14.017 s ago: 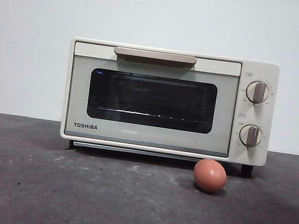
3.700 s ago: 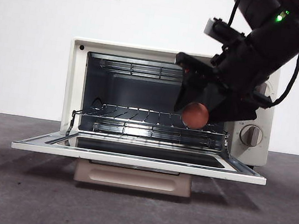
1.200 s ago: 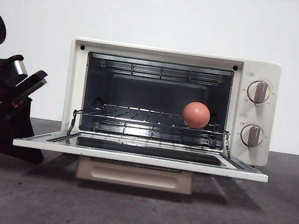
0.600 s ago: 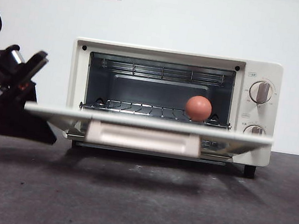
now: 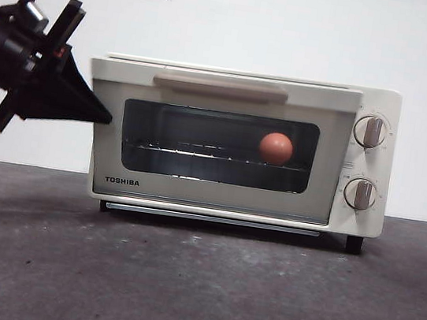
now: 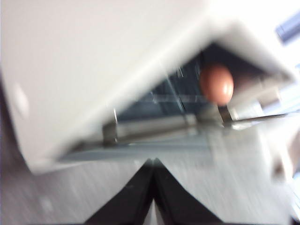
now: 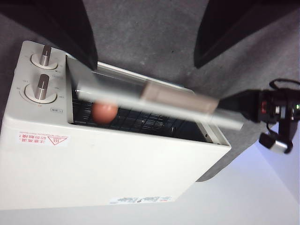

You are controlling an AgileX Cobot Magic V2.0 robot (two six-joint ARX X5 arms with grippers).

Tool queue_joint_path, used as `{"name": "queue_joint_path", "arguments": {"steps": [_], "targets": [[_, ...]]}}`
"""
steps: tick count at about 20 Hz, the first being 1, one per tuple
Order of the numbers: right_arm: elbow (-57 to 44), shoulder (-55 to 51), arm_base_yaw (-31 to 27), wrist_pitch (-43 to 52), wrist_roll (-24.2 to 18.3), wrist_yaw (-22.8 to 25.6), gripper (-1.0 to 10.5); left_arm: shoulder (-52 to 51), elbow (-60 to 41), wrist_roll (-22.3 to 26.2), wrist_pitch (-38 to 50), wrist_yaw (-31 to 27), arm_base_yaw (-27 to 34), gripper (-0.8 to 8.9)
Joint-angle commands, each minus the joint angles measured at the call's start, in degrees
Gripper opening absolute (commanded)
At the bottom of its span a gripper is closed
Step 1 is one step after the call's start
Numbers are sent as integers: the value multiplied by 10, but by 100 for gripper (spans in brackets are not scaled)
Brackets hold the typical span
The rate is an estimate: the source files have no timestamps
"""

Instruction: Eggoven

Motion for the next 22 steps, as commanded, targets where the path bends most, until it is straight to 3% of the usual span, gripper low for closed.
{"name": "queue_joint_path", "arguments": {"steps": [1,9,16,22], "targets": [[8,3,5,-1,-5,2,333,5,13,-8,2,-10,2,6],[8,3,5,-20,-5,2,332,-42,15,10,-42,-19,-3,7],[8,4,5,-55,-17,2,293,-166,15,80,-188,-102,-31,7],[-2,3,5,-52,-45,0,220,-280,15,108,-293,-163,-71,7]]}}
